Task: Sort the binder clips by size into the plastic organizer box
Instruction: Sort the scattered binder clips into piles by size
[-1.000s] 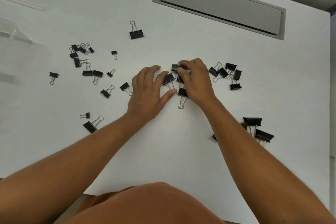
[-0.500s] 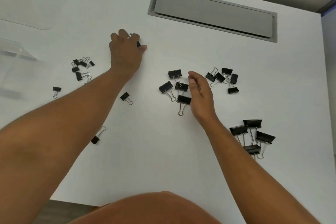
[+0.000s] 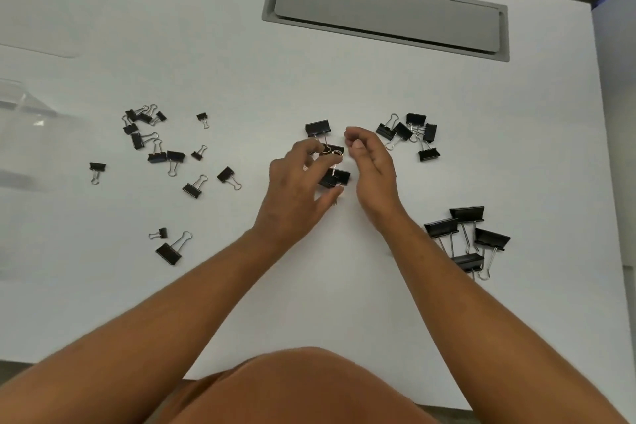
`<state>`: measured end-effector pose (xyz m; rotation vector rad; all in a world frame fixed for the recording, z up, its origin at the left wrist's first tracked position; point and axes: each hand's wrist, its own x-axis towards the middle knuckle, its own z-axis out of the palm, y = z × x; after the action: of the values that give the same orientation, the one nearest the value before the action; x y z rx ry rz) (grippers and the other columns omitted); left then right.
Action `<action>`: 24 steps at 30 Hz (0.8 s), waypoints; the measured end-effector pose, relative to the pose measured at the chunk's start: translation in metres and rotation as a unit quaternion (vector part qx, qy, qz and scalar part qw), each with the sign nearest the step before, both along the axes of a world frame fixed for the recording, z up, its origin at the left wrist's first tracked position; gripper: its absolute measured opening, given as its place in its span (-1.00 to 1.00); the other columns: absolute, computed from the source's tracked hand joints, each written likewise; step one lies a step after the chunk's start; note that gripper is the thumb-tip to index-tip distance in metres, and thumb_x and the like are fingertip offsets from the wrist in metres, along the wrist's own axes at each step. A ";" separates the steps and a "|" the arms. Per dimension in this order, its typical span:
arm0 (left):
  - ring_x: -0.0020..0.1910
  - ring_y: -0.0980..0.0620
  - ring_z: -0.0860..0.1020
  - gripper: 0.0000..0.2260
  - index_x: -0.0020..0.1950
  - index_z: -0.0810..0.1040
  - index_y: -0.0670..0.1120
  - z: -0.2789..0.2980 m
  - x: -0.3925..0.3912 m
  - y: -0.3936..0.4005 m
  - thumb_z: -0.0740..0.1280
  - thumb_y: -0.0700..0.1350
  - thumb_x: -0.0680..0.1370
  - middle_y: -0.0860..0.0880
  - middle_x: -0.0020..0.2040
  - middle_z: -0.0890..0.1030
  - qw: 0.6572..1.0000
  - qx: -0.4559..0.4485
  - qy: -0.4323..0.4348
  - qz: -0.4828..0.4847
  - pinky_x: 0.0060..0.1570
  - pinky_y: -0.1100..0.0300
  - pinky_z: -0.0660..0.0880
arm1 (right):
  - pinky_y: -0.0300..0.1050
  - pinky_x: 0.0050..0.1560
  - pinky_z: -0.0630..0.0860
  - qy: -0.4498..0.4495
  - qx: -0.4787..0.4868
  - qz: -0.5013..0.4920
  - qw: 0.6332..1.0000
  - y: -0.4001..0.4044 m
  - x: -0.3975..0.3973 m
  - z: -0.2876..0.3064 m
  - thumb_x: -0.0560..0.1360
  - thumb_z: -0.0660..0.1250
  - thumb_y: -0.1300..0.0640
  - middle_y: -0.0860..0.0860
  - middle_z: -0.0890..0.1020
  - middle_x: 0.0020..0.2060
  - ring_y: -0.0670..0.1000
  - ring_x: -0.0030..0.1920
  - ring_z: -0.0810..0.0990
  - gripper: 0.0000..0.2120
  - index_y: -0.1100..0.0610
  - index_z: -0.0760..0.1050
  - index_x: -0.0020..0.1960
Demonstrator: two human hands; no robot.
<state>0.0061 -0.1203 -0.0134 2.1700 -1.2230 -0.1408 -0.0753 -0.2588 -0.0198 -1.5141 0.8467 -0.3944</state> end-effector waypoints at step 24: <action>0.70 -0.14 -0.06 -0.30 0.71 -0.01 -0.10 -0.029 0.116 -0.073 0.00 0.22 0.65 -0.14 0.72 -0.01 0.984 0.170 -0.051 -0.025 0.65 -0.16 -0.08 | 0.16 0.66 0.06 0.186 -0.416 0.143 0.878 -0.026 0.098 -0.009 0.68 -0.09 -0.33 0.11 0.16 0.67 0.19 0.68 0.02 -0.27 0.11 0.14 0.68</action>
<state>0.1221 -0.1933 -0.0421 2.4642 -1.3953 -0.2788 0.0231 -0.2852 -0.0284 -2.5471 0.7570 -0.2528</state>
